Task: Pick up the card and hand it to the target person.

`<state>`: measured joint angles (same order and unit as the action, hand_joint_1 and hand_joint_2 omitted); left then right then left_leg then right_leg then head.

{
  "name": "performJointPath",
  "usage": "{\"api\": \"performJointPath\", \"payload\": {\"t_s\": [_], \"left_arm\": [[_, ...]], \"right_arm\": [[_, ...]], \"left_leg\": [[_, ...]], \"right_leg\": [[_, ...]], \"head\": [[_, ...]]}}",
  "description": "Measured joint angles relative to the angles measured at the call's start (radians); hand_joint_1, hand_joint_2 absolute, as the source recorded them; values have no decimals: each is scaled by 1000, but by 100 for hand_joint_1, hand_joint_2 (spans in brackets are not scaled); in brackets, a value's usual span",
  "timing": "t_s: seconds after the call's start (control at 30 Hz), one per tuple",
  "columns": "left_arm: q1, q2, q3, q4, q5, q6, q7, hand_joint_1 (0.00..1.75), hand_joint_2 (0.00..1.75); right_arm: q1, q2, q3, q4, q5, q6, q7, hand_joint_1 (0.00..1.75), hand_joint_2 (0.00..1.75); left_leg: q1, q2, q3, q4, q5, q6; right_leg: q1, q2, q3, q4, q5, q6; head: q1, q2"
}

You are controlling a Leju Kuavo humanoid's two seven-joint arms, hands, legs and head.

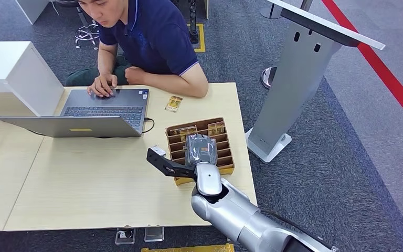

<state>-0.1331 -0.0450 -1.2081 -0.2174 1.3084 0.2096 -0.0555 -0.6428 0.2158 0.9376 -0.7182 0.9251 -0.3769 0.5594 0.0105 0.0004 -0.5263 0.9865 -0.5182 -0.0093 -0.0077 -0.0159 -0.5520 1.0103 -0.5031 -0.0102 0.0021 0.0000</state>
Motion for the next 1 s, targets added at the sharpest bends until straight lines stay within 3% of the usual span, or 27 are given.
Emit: {"api": "performJointPath", "payload": {"t_s": [0.77, 1.0], "left_arm": [[-2, 0, -2, 0, -2, -9, -1, 0, 175], [-7, 0, -11, 0, -17, -14, 2, 0, 175]], "right_arm": [[-95, -52, 5, -252, 72, 41, 32, 148, 175], [-124, -52, 12, -233, 91, -50, -27, 148, 175]], "left_leg": [[0, 0, 0, 0, 0, 0], [0, 0, 0, 0, 0, 0]], "right_leg": [[0, 0, 0, 0, 0, 0], [0, 0, 0, 0, 0, 0]], "head": [[0, 0], [0, 0]]}}
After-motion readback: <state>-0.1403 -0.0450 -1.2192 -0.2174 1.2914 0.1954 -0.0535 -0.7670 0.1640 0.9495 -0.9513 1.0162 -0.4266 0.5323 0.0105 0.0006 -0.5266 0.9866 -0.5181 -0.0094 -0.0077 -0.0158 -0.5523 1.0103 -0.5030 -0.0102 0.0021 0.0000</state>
